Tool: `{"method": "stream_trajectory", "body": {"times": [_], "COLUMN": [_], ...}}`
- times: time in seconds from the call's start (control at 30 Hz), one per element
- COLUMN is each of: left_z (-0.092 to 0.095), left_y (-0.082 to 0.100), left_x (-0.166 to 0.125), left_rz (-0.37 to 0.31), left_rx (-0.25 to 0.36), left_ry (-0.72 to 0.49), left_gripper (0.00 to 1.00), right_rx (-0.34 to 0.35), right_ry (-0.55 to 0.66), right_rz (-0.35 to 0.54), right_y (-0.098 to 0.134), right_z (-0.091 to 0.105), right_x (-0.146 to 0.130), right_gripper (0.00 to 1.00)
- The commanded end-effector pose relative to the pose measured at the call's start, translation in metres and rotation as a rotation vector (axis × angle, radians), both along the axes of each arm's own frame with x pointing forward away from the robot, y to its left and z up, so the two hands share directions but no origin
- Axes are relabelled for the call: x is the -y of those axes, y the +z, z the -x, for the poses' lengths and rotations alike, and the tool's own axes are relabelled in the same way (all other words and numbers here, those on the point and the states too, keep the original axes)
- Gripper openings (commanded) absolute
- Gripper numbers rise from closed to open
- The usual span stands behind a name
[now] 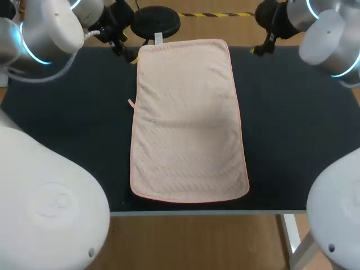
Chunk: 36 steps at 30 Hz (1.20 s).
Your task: Fold the towel
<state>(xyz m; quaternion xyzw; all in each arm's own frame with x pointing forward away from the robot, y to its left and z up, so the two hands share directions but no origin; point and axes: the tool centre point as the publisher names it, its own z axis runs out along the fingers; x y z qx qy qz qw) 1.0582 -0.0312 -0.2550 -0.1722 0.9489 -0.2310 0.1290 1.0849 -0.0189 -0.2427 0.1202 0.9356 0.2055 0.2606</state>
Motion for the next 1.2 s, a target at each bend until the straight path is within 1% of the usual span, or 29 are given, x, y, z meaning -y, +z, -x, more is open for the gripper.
{"method": "stream_trajectory", "body": {"times": [0.03,0.07,0.1,0.13,0.2,0.27,0.3,0.4,0.5,0.57,0.73,0.83,0.93,1.07,1.17,1.2], "left_z": [0.0,0.003,0.005,0.006,0.009,0.01,0.011,0.01,0.011,0.012,0.022,0.027,0.029,0.032,0.033,0.032], "left_y": [-0.007,-0.01,-0.014,-0.018,-0.027,-0.034,-0.037,-0.045,-0.051,-0.059,-0.076,-0.084,-0.091,-0.098,-0.109,-0.112], "left_x": [0.003,0.004,0.006,0.007,0.009,0.008,0.008,0.008,0.007,0.008,0.017,0.021,0.023,0.022,0.023,0.023], "left_rz": [-0.321,-0.332,-0.357,-0.381,-0.401,-0.404,-0.422,-0.442,-0.438,-0.457,-0.464,-0.458,-0.467,-0.435,-0.436,-0.44], "left_rx": [-0.145,-0.144,-0.16,-0.148,-0.158,-0.155,-0.148,-0.135,-0.13,-0.119,-0.103,-0.087,-0.083,-0.09,-0.08,-0.083], "left_ry": [-0.004,-0.02,-0.04,-0.049,-0.064,-0.068,-0.07,-0.063,-0.067,-0.076,-0.103,-0.132,-0.129,-0.128,-0.136,-0.133], "left_gripper": [1.0,1.0,1.0,1.0,1.0,1.0,1.0,1.0,1.0,1.0,1.0,1.0,1.0,1.0,1.0,1.0], "right_rx": [-0.112,-0.121,-0.129,-0.138,-0.152,-0.168,-0.176,-0.188,-0.194,-0.203,-0.231,-0.234,-0.233,-0.239,-0.265,-0.278], "right_ry": [-0.112,-0.115,-0.116,-0.114,-0.114,-0.113,-0.111,-0.115,-0.122,-0.134,-0.157,-0.16,-0.164,-0.156,-0.165,-0.177], "right_rz": [0.256,0.262,0.267,0.277,0.296,0.307,0.31,0.33,0.347,0.357,0.368,0.379,0.381,0.387,0.395,0.386], "right_y": [-0.005,-0.008,-0.012,-0.017,-0.026,-0.034,-0.037,-0.045,-0.053,-0.062,-0.081,-0.085,-0.085,-0.093,-0.102,-0.104], "right_z": [-0.002,-0.002,-0.002,-0.002,-0.002,-0.001,-0.001,-0.001,-0.002,-0.002,-0.004,-0.004,-0.006,-0.007,-0.007,-0.007], "right_x": [-0.003,-0.003,-0.003,-0.004,-0.006,-0.008,-0.009,-0.012,-0.013,-0.012,-0.006,-0.005,-0.005,-0.007,-0.004,-0.002], "right_gripper": [1.0,1.0,1.0,1.0,1.0,1.0,1.0,1.0,1.0,1.0,1.0,1.0,1.0,1.0,1.0,1.0]}}
